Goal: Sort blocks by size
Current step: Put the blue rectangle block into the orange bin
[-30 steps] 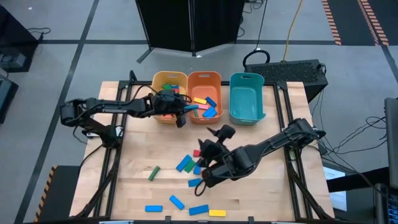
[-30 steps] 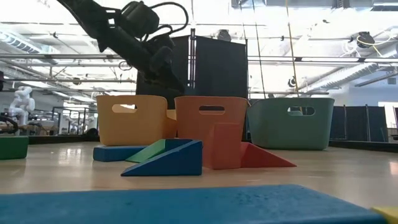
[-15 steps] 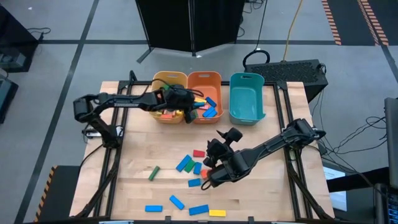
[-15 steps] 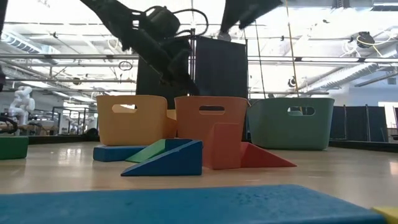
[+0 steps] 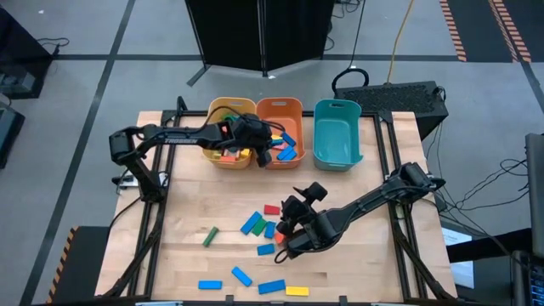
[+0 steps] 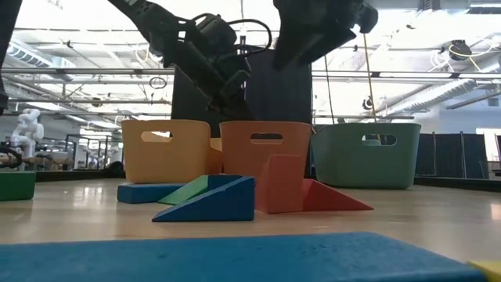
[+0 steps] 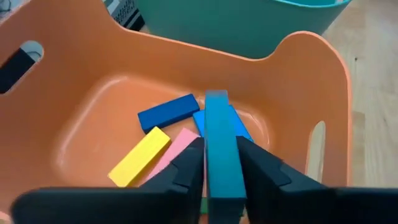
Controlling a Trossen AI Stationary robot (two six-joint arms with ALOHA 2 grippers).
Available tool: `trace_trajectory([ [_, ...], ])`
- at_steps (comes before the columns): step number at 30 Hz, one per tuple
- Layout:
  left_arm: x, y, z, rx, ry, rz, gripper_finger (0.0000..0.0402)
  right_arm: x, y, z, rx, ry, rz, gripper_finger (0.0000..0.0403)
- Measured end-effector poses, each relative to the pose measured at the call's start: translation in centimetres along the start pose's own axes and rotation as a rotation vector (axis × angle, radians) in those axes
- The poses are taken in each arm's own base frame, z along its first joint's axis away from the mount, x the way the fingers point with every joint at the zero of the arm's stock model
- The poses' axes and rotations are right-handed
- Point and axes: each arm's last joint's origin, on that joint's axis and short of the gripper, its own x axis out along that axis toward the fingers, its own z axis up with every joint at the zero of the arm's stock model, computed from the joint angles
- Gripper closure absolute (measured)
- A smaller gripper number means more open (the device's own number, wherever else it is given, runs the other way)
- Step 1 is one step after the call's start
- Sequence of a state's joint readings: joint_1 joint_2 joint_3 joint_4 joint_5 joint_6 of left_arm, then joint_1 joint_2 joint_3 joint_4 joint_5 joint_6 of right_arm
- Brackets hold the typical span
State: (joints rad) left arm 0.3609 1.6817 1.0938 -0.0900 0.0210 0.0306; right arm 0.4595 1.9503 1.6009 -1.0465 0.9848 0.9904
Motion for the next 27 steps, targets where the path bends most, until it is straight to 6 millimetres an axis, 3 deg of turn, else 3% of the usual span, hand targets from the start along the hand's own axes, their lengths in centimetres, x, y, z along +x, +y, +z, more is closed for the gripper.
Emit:
trace_trajectory([
  [8, 0.0, 0.0, -0.1, 0.006, 0.015, -0.002, 0.0201, 0.0, -0.1, 0.4, -0.024, -0.003, 0.02, 0.014],
  [14, -1.5, 0.0, 0.1, 0.036, 0.038, 0.002, 0.0179, 0.5, -0.3, 0.7, -0.075, 0.042, 0.037, 0.014],
  [21, -6.2, -0.8, 1.4, 0.05, -0.008, -0.012, 0.0178, 1.7, -0.5, 1.4, -0.189, 0.099, 0.095, 0.014],
  [27, -11.1, -2.7, 1.6, 0.074, -0.016, -0.033, 0.0178, 3.2, 0.6, 3.2, -0.26, 0.08, 0.321, 0.014],
])
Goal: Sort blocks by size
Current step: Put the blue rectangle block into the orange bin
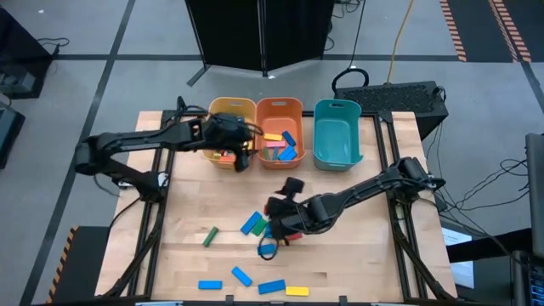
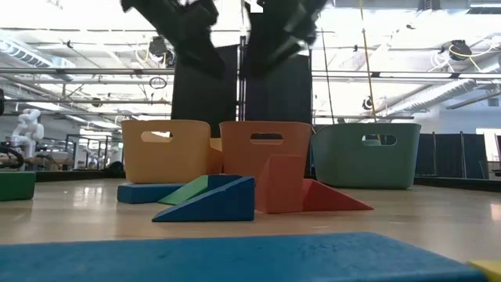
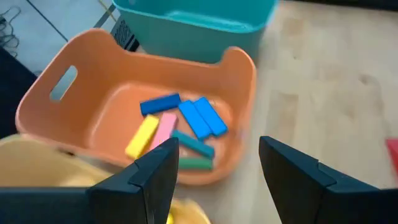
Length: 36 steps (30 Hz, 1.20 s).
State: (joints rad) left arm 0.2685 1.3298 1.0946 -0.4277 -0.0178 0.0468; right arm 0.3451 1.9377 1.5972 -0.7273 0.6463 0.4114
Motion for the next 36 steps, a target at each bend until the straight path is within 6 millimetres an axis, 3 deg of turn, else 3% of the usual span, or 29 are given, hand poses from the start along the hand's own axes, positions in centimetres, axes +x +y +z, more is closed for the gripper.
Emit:
trace_trajectory([
  [6, -4.9, -2.6, -1.4, 0.002, 0.027, 0.023, 0.0178, 1.7, -0.4, 1.6, -0.073, -0.1, 0.217, 0.014],
  [11, -8.1, -4.5, -4.5, -0.069, 0.01, 0.009, 0.0178, 3.5, -1.1, 1.7, -0.127, -0.159, 0.335, 0.014],
  [15, -9.4, -5.7, -7.5, -0.151, -0.001, -0.034, 0.0178, 4.8, -1.4, 1.5, -0.147, -0.218, 0.429, 0.014],
  [18, -9.4, -6.5, -9.8, -0.206, 0.018, -0.043, 0.0178, 5.8, -1.1, 1.2, -0.19, -0.221, 0.454, 0.014],
  [26, -6.9, -8.9, -14.4, -0.262, 0.157, -0.051, 0.0178, 9.3, -0.3, -0.3, -0.3, -0.176, 0.501, 0.014],
  [36, -4.5, -12.3, -14.9, -0.25, 0.124, -0.119, 0.0178, 12.1, -0.6, -1.2, -0.345, -0.149, 0.547, 0.014],
])
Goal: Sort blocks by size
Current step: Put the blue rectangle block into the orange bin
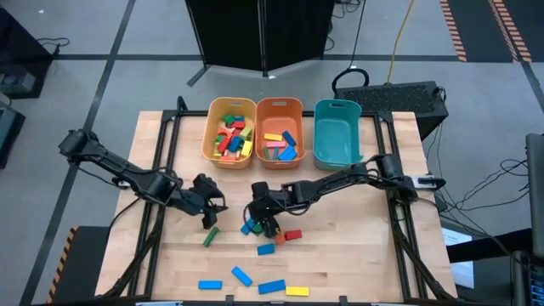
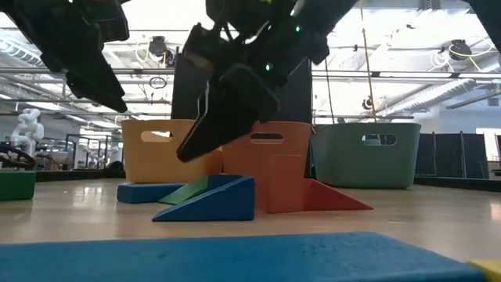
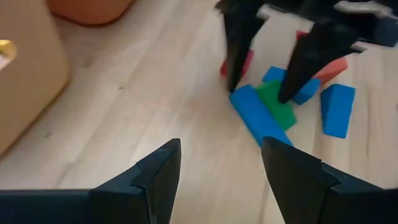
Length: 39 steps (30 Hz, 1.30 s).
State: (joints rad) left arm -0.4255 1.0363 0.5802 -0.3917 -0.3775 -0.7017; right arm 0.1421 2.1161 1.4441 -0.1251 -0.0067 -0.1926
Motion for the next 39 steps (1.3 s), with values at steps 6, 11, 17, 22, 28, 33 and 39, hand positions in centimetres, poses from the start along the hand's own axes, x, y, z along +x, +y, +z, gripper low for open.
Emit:
trace_trajectory([
  [6, 1.8, -1.2, -0.5, 0.011, 0.014, -0.006, 0.0178, 1.4, -0.1, -1.1, -0.004, 0.03, 0.007, 0.014],
  [11, 2.9, -1.5, -1.3, 0.001, 0.055, 0.022, 0.0178, 2.0, 0.0, -1.4, -0.005, 0.027, 0.03, 0.014],
  [17, 3.8, -2.1, -1.9, -0.004, 0.075, 0.026, 0.0178, 2.0, 0.1, -1.8, 0.002, 0.068, 0.064, 0.014],
  [22, 4.3, -2.4, -2.2, 0.005, 0.083, 0.023, 0.0178, 2.0, 0.1, -1.8, 0.004, 0.073, 0.064, 0.014],
  [28, 4.4, -2.6, -2.3, 0.005, 0.08, 0.014, 0.0178, 2.0, 0.1, -2.0, 0.009, 0.093, 0.069, 0.0175],
  [33, 4.4, -2.6, -2.3, 0.003, 0.076, 0.011, 0.0178, 2.4, -0.1, -2.2, 0.013, 0.086, 0.065, 0.0211],
  [39, 4.4, -2.6, -2.2, 0.001, 0.073, 0.008, 0.0178, 2.9, -0.8, -2.7, 0.026, 0.091, 0.054, 0.0208],
])
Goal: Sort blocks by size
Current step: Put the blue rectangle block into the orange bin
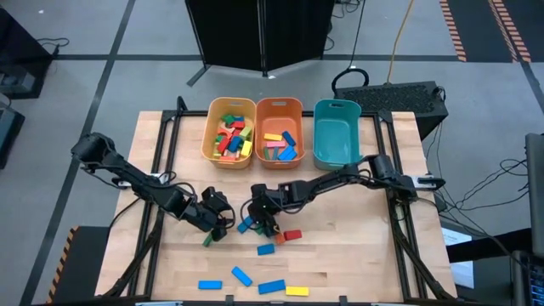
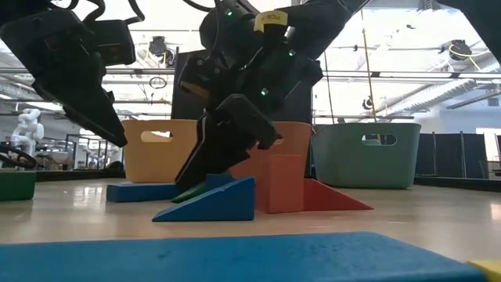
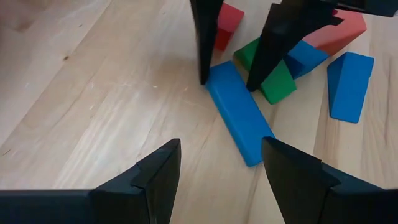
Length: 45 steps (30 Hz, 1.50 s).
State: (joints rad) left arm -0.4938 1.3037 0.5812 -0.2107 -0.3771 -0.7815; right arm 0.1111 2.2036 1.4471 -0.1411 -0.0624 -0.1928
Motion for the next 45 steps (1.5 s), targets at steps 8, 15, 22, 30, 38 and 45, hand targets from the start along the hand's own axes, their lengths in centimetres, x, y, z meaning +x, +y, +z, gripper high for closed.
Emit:
trace_trajectory([
  [8, 0.0, 0.0, 0.0, -0.001, -0.002, -0.001, 0.0178, 0.0, 0.2, -0.4, -0.002, 0.029, 0.073, 0.0191],
  [15, 0.0, -0.1, 0.2, -0.006, -0.024, 0.001, 0.0178, 0.0, 0.2, -0.7, 0.005, 0.046, 0.083, 0.0212],
  [22, 0.0, 0.0, 0.2, 0.005, -0.048, 0.024, 0.0178, 0.0, -0.5, -0.8, 0.04, 0.049, 0.069, 0.0261],
  [30, 0.0, 0.0, 0.2, 0.044, -0.048, 0.025, 0.0178, 0.0, -0.5, -0.7, 0.088, 0.036, 0.063, 0.0284],
  [38, -0.7, -1.0, -0.6, 0.119, -0.137, 0.076, 0.0178, -0.5, 0.4, 0.1, 0.128, 0.01, 0.058, 0.0279],
  [45, -1.6, -2.0, -1.3, 0.166, -0.268, 0.128, 0.0178, -1.5, 2.1, 0.4, 0.125, 0.057, -0.025, 0.028],
])
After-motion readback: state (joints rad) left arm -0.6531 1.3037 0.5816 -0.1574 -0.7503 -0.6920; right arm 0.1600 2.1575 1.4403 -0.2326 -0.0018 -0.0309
